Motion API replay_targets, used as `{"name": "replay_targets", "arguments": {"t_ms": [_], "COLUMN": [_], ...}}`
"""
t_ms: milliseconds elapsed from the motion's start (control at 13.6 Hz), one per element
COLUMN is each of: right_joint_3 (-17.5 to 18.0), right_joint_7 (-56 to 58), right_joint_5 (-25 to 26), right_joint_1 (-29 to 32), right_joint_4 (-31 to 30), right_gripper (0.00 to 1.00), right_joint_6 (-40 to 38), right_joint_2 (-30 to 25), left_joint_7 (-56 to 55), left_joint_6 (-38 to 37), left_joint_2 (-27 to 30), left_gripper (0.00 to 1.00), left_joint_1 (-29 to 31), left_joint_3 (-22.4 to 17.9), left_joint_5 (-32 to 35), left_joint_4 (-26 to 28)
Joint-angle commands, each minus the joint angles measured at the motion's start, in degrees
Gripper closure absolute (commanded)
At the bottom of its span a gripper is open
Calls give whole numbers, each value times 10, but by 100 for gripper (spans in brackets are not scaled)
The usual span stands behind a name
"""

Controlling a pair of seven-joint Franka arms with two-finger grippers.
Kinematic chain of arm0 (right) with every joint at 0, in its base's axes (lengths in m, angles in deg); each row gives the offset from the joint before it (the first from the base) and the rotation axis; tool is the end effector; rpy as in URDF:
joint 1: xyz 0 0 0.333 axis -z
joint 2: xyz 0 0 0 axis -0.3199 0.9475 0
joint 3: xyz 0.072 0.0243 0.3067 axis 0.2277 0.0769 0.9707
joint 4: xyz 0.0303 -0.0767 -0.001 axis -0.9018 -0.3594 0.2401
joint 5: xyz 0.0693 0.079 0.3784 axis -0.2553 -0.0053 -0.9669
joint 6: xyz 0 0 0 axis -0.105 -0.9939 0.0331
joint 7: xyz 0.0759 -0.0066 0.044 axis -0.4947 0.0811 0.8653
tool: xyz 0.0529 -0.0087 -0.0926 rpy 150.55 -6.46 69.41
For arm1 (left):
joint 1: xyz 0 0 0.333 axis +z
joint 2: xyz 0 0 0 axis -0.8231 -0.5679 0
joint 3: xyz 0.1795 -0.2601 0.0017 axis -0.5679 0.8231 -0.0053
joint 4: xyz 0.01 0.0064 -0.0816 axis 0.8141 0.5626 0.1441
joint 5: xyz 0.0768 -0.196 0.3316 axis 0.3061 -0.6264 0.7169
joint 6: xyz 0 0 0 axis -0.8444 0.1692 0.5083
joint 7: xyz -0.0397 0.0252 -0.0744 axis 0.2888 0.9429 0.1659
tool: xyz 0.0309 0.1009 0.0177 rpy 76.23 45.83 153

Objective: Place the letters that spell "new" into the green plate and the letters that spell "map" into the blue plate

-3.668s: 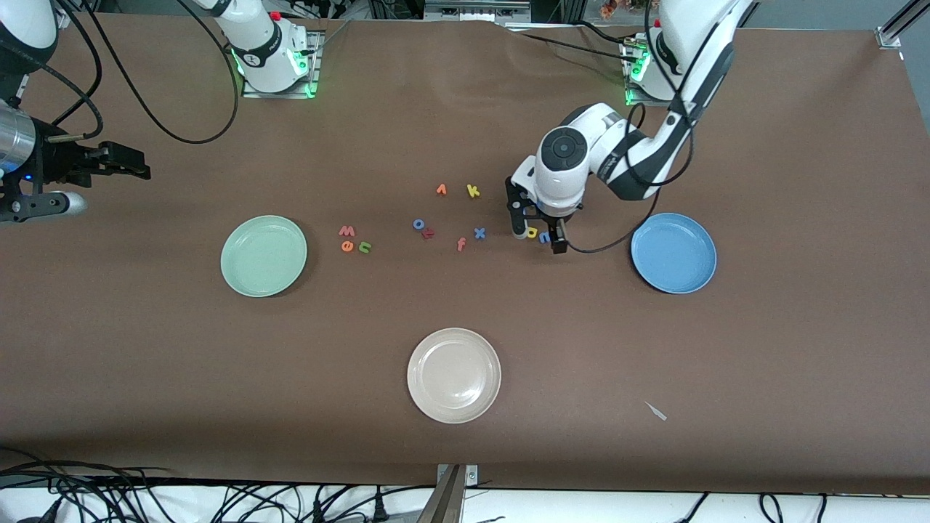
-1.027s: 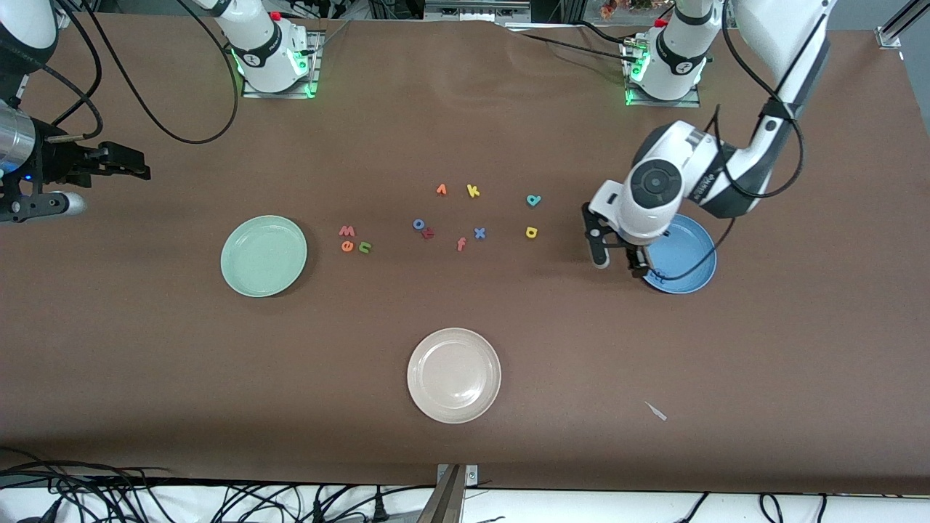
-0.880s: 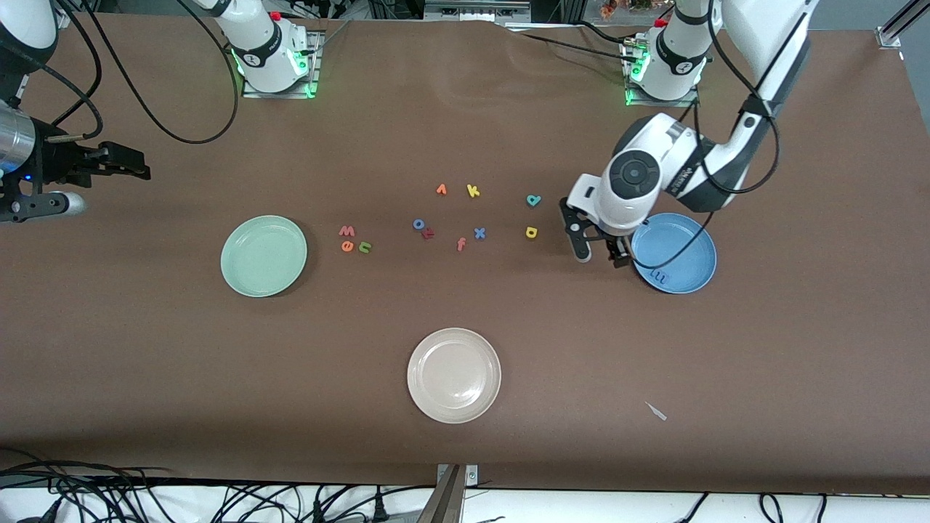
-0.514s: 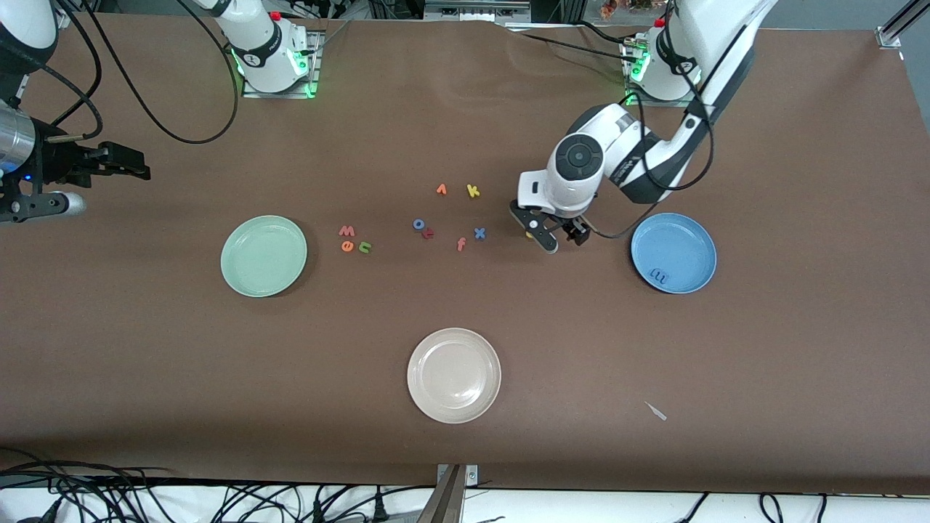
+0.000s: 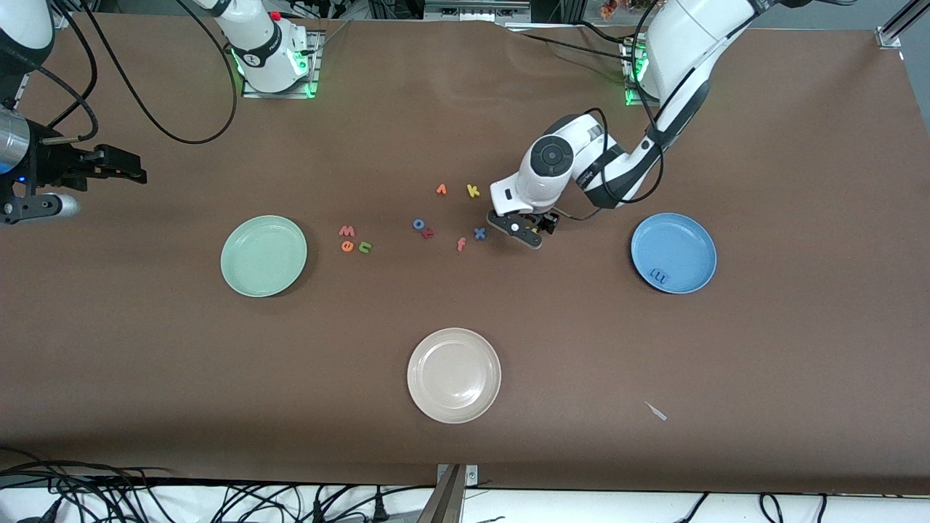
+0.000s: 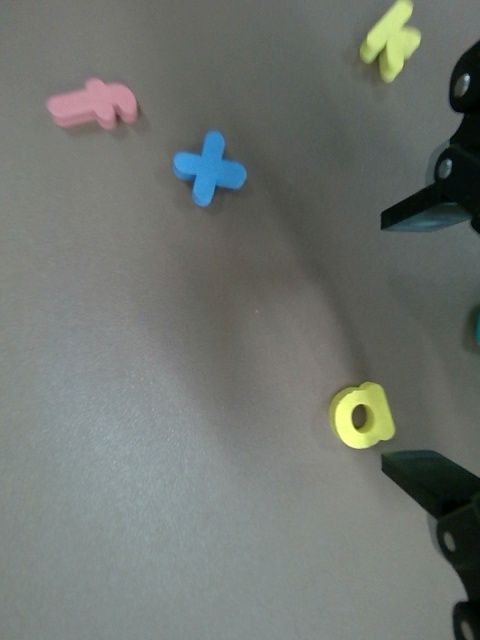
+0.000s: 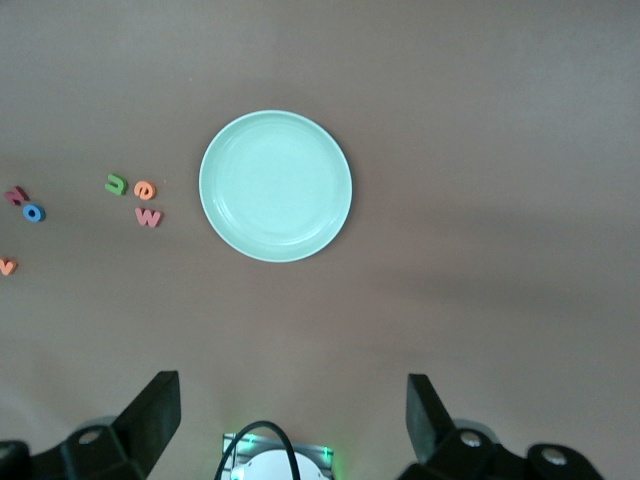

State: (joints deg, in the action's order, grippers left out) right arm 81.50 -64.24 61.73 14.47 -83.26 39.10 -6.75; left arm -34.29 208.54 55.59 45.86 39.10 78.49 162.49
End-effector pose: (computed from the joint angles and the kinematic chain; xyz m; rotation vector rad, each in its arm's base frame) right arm 0.5765 -0.0084 0.5646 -3.0999 -0.2072 0.2970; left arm 0.4500 -0.3812 0.1817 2.9816 -0.8100 -0.1355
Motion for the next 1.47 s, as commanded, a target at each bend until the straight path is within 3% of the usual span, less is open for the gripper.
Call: {"name": "replay_targets", "arguments": {"t_ms": [0,73,367,440,587,880,1101,1174,1247,1321,1394], "right_joint_3": [1,1,-5,-5,-5,12,13,13,13,13,17], "right_joint_7": [-4,-4,-5,-8,-8,-8,-54,-78,-91,-99,-100], "right_joint_5": [-2,-1,-8,-8,-8,-4,-11,-24,-26,-28,-33], "right_joint_1": [2,2,10,10,10,-9,-49,-66,-75,-87,-93], "right_joint_4": [7,12,16,16,16,10,12,11,8,-8,-30], "right_gripper": [0,0,0,0,0,0,0,0,0,0,0], "right_joint_6": [15,20,36,36,44,60,87,95,111,138,174], "right_joint_2": [-4,-3,-5,-7,0,20,34,47,62,68,78], "left_joint_7": [-23,-31,-35,-33,-28,39,176,246,282,309,322], "left_joint_6": [11,11,9,3,-35,-188,-237,-238,-238,-237,-236], "left_joint_2": [-15,-15,-18,-15,10,91,125,133,132,128,123], "left_gripper": [14,22,91,100,100,100,99,96,92,77,46], "left_joint_1": [5,2,8,10,21,38,105,154,180,206,224], "left_joint_3": [-6,-7,-7,-7,-5,-3,-2,-1,-1,-1,-1], "left_joint_5": [65,68,68,68,69,68,68,66,65,62,61], "left_joint_4": [-2,-2,-3,-3,-4,-13,-12,-7,-6,-5,-4]}}
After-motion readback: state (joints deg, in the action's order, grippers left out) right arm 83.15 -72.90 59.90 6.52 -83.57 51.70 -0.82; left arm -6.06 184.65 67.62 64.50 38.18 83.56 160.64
